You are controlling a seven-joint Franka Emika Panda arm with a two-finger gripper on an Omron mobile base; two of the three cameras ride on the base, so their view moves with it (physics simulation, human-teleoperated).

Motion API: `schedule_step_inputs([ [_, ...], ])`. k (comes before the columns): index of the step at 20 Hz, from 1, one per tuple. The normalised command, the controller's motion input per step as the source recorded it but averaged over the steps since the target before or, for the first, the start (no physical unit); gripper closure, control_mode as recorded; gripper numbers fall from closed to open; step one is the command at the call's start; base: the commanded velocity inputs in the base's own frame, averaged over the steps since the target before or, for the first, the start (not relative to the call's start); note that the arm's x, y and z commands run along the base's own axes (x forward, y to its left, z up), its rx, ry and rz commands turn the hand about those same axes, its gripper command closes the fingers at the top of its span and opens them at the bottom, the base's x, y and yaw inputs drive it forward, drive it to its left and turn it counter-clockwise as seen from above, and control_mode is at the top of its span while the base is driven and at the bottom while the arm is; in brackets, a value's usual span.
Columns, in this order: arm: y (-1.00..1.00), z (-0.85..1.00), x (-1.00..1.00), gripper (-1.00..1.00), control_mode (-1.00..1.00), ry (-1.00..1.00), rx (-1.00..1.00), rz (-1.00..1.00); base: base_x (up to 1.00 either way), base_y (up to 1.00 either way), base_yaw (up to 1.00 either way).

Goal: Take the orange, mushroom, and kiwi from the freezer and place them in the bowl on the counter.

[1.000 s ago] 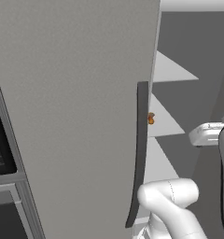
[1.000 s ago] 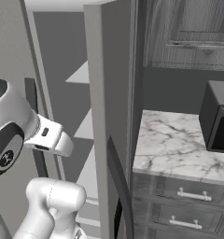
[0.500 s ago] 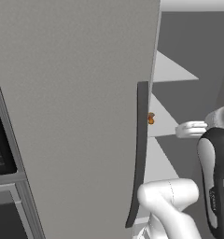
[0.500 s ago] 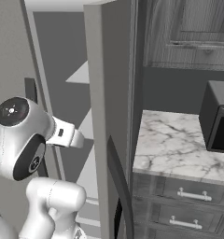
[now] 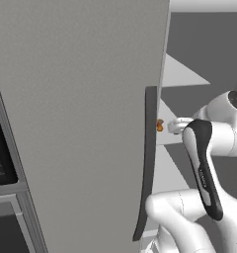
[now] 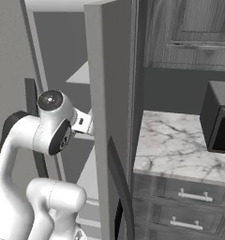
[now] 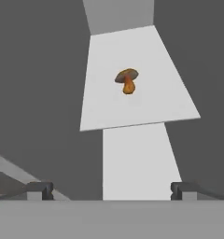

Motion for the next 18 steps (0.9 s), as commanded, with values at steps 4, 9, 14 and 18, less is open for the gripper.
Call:
schedule_step_inputs([
  [4,-0.13,-0.26,0.88,-1.00,-1.00,0.06,0.04,0.03,0.00,0.00,0.00],
  [9,-0.20,-0.45,0.73,-1.00,-1.00,0.00,0.02,0.05,0.00,0.00,0.00],
  [14,-0.11,-0.50,0.73,-1.00,-1.00,0.03,0.00,0.02,0.00,0.00,0.00],
  [18,-0.18,-0.40,0.60,-1.00,-1.00,0.04,0.02,0.02,0.00,0.00,0.00],
])
